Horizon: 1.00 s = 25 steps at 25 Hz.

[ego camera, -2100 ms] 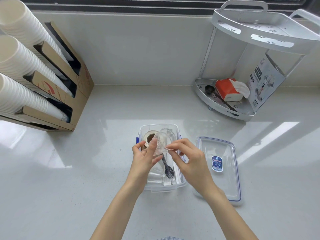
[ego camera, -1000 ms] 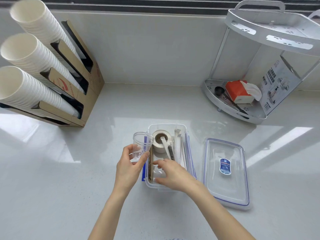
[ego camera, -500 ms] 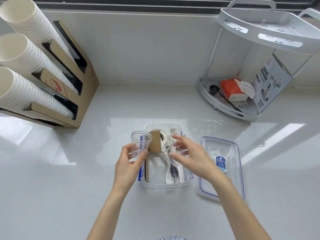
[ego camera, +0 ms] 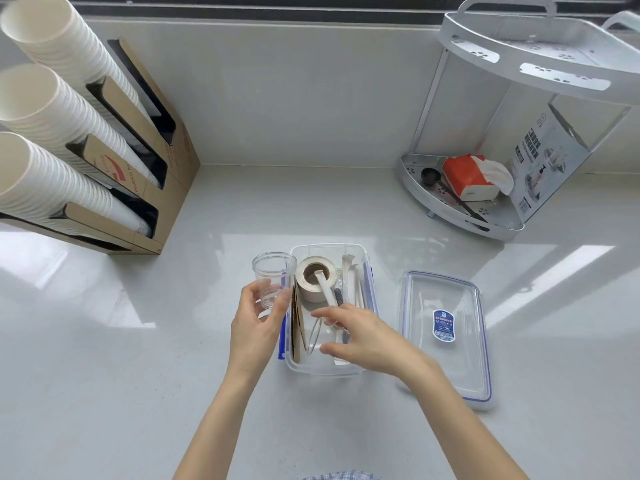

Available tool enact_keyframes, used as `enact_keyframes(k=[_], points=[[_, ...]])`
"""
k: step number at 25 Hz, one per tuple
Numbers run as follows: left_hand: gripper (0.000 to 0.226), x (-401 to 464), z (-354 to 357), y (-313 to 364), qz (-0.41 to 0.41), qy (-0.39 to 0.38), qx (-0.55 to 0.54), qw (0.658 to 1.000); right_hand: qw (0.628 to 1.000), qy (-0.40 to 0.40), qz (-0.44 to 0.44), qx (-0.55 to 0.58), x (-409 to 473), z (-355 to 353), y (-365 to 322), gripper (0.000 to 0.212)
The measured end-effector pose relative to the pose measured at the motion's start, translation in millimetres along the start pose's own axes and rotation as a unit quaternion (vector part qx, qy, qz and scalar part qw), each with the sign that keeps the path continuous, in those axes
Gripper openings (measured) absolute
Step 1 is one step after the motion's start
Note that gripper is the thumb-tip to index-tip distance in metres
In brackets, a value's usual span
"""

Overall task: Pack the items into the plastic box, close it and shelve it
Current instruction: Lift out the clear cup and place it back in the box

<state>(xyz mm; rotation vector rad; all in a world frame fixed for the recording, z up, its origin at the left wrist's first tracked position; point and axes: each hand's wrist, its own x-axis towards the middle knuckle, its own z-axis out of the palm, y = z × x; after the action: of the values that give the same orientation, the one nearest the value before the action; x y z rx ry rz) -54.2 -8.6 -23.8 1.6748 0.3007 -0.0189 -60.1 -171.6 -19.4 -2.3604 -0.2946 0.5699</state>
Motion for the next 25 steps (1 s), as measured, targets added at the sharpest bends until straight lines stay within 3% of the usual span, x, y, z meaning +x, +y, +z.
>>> enact_keyframes(k=[7,10,15,18,25], points=[[0.013,-1.4,5.2,-0.4,0.01,-0.043,0.003,0.999,0.999,0.043,0.002,0.018,-4.0,-12.8,6.8,0.048],[0.017,-1.9,5.9,-1.5,0.01,-0.043,0.013,0.999,0.988,0.125,-0.006,0.084,-6.1,-20.1,2.5,0.044],[0.028,-3.5,10.5,-5.7,0.016,-0.06,0.061,0.996,0.9,0.33,-0.052,0.28,-11.4,-41.3,-14.8,0.023],[0.031,-8.0,16.7,-6.6,0.022,-0.09,0.088,0.992,0.863,0.365,-0.09,0.337,-12.2,-45.1,-26.0,0.025],[0.03,-16.1,22.9,-3.0,0.035,-0.112,0.114,0.987,0.943,0.248,-0.032,0.221,-7.3,-19.7,-22.3,0.028]])
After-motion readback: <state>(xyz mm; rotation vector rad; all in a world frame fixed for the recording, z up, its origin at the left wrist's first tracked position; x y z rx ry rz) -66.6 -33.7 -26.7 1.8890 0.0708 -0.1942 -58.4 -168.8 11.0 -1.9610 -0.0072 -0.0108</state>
